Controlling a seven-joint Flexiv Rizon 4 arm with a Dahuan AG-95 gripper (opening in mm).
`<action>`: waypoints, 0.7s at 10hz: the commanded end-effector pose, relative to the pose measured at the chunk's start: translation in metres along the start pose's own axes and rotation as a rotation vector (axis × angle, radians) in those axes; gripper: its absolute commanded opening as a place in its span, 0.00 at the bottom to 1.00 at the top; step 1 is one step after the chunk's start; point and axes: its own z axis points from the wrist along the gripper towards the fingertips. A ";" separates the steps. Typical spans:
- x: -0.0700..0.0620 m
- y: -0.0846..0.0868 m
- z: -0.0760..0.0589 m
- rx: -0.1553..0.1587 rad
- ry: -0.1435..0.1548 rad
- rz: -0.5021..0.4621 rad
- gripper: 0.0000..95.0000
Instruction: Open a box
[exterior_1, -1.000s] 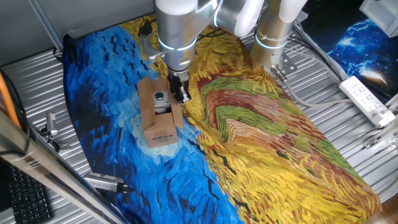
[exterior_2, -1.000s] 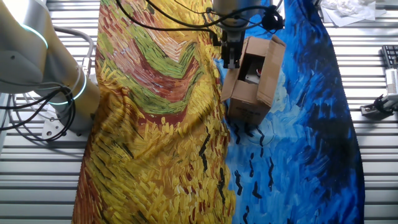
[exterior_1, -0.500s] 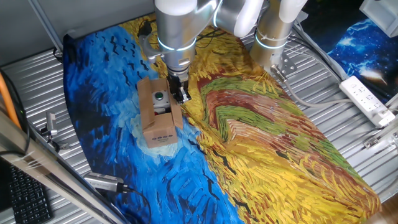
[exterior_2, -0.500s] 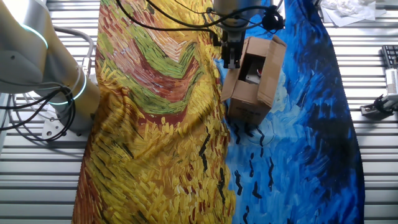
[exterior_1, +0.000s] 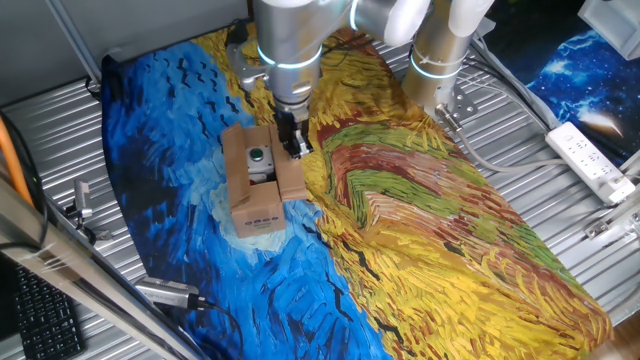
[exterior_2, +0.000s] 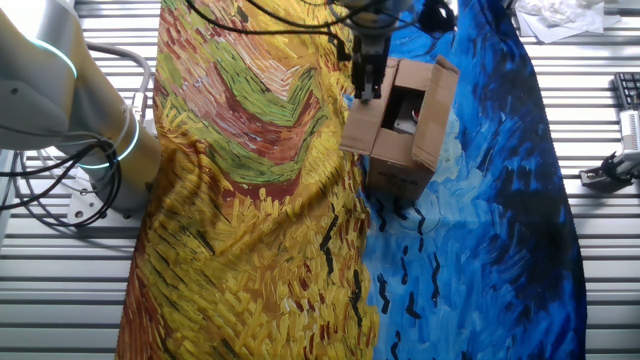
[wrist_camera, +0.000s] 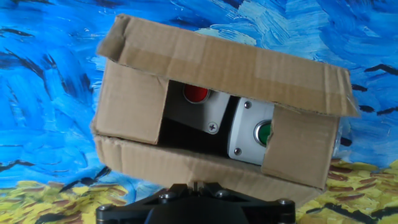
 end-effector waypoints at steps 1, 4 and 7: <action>0.002 0.002 -0.004 -0.001 0.001 -0.001 0.00; 0.000 0.002 -0.006 0.001 -0.004 -0.010 0.00; -0.012 -0.001 -0.009 -0.001 0.000 -0.025 0.00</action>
